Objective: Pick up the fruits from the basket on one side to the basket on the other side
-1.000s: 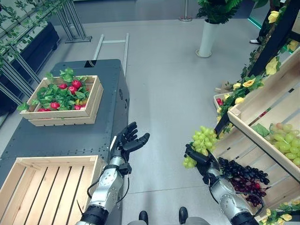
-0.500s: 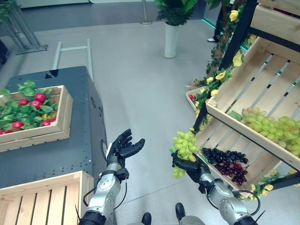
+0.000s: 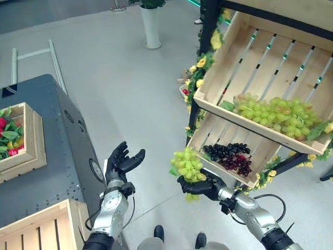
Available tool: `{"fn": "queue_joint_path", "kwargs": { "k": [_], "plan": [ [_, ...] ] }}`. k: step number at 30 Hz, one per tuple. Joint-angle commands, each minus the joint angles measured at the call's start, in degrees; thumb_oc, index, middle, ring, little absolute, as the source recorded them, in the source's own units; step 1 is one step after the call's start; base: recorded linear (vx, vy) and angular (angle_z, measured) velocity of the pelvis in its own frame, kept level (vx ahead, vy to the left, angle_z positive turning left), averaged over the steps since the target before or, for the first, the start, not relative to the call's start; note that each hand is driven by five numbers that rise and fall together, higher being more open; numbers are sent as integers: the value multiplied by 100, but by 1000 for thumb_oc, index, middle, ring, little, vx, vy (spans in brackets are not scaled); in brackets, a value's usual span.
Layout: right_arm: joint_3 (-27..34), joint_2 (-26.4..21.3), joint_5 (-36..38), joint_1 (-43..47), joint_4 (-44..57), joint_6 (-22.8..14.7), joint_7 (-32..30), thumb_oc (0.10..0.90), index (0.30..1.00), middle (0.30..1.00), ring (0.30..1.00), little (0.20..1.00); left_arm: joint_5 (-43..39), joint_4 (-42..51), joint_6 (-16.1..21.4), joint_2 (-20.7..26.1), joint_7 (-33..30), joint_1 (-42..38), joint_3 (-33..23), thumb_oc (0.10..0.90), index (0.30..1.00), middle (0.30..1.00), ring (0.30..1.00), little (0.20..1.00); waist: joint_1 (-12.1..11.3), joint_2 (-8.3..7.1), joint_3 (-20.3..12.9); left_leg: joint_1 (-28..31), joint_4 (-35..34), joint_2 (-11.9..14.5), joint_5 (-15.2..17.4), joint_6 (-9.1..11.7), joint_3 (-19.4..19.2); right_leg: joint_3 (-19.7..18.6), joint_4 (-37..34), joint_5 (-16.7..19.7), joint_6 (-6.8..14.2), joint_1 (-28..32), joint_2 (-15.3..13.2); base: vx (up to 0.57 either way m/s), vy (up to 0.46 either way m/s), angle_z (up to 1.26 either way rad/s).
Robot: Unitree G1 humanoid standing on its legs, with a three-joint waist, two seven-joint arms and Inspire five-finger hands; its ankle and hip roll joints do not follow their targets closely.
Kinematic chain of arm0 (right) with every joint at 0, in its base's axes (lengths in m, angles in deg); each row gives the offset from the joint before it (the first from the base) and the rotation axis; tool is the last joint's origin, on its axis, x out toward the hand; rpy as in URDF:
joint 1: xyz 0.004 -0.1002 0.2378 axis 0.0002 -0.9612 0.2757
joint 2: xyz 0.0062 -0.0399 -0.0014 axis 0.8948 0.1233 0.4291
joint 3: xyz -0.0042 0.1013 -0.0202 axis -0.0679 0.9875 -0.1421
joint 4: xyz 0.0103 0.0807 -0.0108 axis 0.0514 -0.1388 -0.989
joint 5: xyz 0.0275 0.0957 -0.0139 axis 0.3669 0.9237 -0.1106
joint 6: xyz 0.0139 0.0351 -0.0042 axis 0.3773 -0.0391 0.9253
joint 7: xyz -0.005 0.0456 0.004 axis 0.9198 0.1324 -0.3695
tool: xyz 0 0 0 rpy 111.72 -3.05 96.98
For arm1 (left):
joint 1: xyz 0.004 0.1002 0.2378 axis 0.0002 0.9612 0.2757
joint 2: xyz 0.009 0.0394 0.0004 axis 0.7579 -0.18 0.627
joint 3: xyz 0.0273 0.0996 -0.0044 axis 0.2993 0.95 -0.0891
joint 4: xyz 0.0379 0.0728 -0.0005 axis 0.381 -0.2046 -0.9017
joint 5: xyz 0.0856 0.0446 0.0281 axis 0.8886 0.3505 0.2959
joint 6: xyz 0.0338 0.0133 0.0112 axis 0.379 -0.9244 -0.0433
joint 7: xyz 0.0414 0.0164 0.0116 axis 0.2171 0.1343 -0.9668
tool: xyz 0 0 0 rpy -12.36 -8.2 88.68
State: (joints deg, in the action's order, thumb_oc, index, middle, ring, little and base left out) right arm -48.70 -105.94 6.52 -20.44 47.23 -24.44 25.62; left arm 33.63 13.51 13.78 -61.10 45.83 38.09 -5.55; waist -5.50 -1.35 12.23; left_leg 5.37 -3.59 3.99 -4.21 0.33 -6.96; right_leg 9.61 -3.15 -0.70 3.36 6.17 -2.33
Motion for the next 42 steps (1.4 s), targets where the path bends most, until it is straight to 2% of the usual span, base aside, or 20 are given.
{"fn": "queue_joint_path", "kwargs": {
  "k": [1,3,5,6,8,10,16,17,20,23,27,37,42],
  "plan": [
    [188,77,49,500,1055,-423,357,400,300,300,300,300,210,439,518,117,-53,-480,10,800,900,900,900,900,93,-318,-454,-803,1128,-724,487,169,649,-240,-166,293,-40,215,-256,-39,54,-1],
    [249,-15,-81,526,1181,-494,361,400,300,300,300,300,243,552,524,74,26,-340,7,800,900,900,900,900,107,-305,-421,-802,1110,-603,475,229,857,-385,-109,310,-31,178,-261,-45,148,-13],
    [258,-17,-126,491,1267,-589,395,400,300,300,300,300,256,479,486,113,-53,-332,83,800,900,900,900,900,186,-172,-464,-460,434,-536,356,134,927,-395,33,203,-10,110,-210,-29,204,-40],
    [318,-71,-108,433,1466,-547,330,400,300,300,300,300,142,332,520,144,-19,-409,139,800,900,900,900,900,287,-135,-494,-319,282,-435,277,157,739,-325,78,224,56,75,-244,-16,145,-39],
    [358,-161,-142,361,1737,-564,409,400,300,300,300,300,379,253,635,184,-78,-472,137,800,900,900,900,900,328,-119,-513,-199,88,-479,265,100,882,-355,140,209,97,18,-258,-23,92,-14],
    [419,-296,-213,337,1940,-610,598,400,300,300,300,300,290,158,622,217,-142,-492,98,800,900,900,900,900,415,-105,-518,-90,-17,-460,287,77,789,-390,147,251,145,-45,-275,-27,76,-18],
    [646,-448,127,440,2384,-468,970,400,300,300,300,300,327,-30,618,188,-156,-434,-29,800,900,900,900,900,492,-134,-595,43,-92,-466,377,15,663,-441,3,329,175,-3,-281,-1,33,-14],
    [850,-573,383,480,2703,-367,1055,400,300,300,300,300,348,-117,611,168,-126,-398,-63,800,900,900,900,900,539,-150,-621,75,-106,-458,399,-8,606,-487,-12,350,176,-8,-265,0,0,0],
    [1064,-673,576,570,2861,-349,1141,400,300,300,300,300,367,-271,646,168,-61,-431,-82,800,900,900,900,900,589,-166,-642,104,-117,-440,421,-13,547,-520,-13,357,178,-16,-252,5,5,-5],
    [1469,-849,1189,787,2980,-254,1309,400,300,300,300,300,375,-399,628,194,63,-481,-119,800,900,900,900,900,652,-184,-671,151,-131,-411,462,-8,478,-579,-75,379,177,12,-231,6,6,-10],
    [1896,-1077,1797,1087,3004,-130,1340,400,300,300,300,300,374,-492,608,225,207,-511,-167,800,900,900,900,900,675,-222,-732,193,-141,-382,505,17,462,-591,-111,369,163,54,-202,10,-2,-5],
    [2622,-1594,2580,1470,2687,68,1108,400,300,300,300,300,371,-651,586,279,459,-427,-227,800,900,900,900,900,693,-335,-888,161,-141,-331,475,69,452,-599,-144,399,116,42,-147,4,-1,-1],
    [2791,-1748,2928,1611,2647,-14,1007,400,300,300,300,300,394,-783,579,340,530,-450,-193,800,900,900,900,900,710,-359,-922,181,-141,-325,490,84,451,-602,-156,396,111,62,-138,0,0,0]
  ]
}}
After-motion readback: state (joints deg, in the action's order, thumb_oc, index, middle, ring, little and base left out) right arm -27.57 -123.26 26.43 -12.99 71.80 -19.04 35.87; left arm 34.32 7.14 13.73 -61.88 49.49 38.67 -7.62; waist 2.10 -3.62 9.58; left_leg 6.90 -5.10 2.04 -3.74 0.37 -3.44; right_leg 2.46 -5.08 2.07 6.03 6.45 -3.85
